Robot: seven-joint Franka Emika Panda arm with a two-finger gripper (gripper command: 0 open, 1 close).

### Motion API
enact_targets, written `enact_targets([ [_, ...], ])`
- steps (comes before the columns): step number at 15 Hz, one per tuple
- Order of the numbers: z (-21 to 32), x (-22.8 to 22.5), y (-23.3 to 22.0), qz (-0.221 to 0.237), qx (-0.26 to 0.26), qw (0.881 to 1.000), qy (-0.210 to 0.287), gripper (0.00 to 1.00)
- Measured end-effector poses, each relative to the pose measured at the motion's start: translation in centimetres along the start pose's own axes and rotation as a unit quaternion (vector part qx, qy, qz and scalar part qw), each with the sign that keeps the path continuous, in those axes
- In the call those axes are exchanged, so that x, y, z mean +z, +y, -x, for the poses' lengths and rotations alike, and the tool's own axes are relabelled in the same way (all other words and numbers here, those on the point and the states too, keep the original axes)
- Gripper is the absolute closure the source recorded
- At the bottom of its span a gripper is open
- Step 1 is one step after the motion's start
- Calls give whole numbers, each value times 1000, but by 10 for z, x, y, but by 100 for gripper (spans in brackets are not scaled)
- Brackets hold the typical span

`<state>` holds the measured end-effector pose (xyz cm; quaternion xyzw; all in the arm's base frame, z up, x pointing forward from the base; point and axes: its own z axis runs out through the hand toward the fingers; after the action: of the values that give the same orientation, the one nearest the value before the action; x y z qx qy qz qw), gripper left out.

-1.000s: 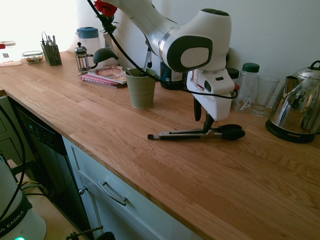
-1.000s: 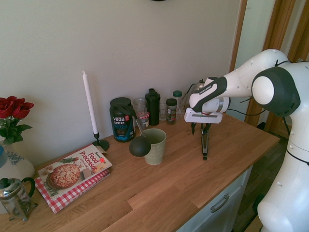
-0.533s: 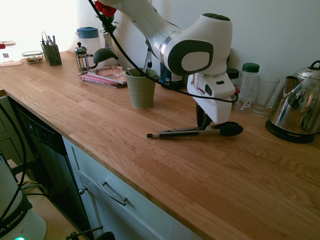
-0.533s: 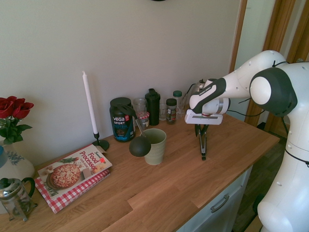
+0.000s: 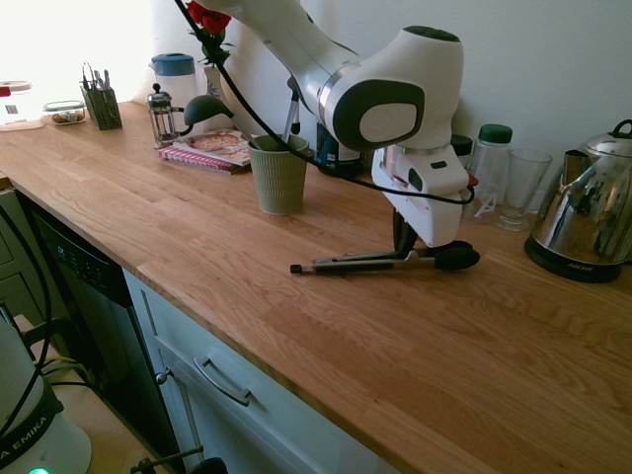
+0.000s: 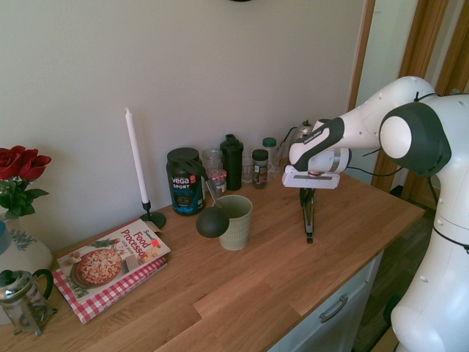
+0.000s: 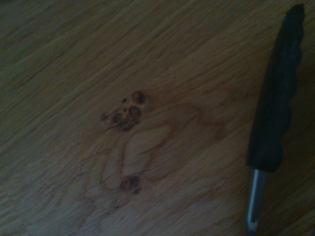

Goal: Put the tongs back in the holder

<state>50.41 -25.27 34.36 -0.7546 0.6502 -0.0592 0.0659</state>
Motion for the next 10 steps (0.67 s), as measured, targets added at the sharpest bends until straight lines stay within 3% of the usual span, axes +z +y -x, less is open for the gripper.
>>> enact_targets([
  [4,1,-14,-1,-7,-6,1000,-3,100],
  [10,25,-104,-7,-51,-36,998,-9,100],
])
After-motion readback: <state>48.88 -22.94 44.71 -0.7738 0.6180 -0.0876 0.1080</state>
